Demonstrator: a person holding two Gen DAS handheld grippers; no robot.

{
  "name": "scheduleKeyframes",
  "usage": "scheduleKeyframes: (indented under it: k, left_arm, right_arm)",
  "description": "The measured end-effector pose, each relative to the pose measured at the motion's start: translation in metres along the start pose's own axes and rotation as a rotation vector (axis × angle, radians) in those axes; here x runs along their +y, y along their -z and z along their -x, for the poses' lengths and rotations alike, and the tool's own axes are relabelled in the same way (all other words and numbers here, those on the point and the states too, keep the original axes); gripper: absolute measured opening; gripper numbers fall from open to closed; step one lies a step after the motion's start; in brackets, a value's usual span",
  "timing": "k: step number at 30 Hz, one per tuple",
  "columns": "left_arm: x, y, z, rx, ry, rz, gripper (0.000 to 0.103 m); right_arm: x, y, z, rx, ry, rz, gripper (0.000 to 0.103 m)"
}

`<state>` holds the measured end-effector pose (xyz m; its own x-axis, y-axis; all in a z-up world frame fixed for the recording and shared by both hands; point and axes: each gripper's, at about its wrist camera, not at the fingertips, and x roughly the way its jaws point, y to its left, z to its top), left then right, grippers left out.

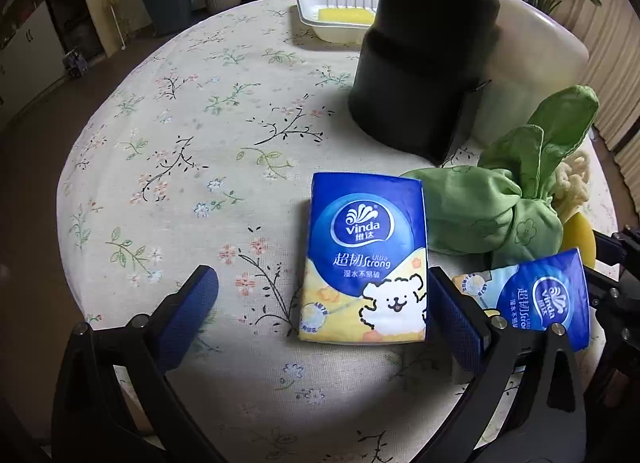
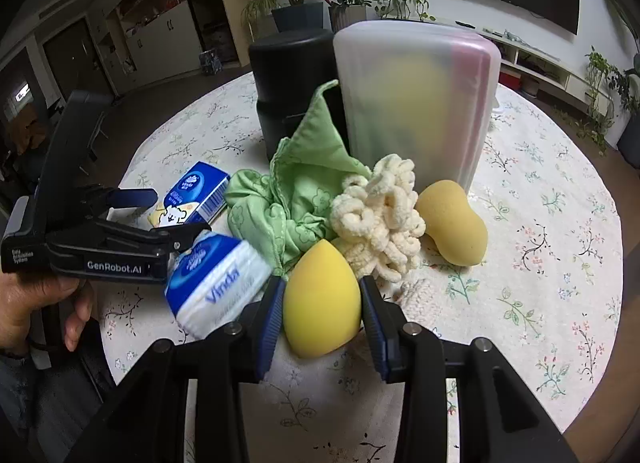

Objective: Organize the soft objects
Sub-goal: 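Grasp the Vinda tissue pack with the left gripper while the right grasps the yellow makeup sponge, then lift the tissue pack and makeup sponge and carry them over the white tray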

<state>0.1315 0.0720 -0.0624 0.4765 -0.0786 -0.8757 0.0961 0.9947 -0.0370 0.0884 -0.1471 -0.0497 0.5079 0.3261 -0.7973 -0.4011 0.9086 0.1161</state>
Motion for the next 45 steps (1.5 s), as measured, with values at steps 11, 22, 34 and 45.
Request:
scheduleKeyframes:
  k: [11,22,34,45]
  left_arm:
    - [-0.001,0.002,-0.001,-0.003,-0.032,-0.004,0.103]
    - [-0.005,0.007,0.003,-0.024,-0.049,0.009,0.102]
    - [-0.018,0.004,0.012,-0.073,-0.048,-0.048,0.050]
    - [-0.009,0.007,0.029,-0.141,-0.032,0.000,0.049]
  right_arm:
    - [0.003,0.000,-0.001,0.004,0.003,0.003,0.040]
    - [0.004,-0.001,-0.005,0.004,0.010,-0.004,0.039]
    - [0.006,0.002,0.013,-0.042,0.010,0.006,0.036]
    - [0.002,0.001,0.035,-0.080,-0.017,-0.020,0.035]
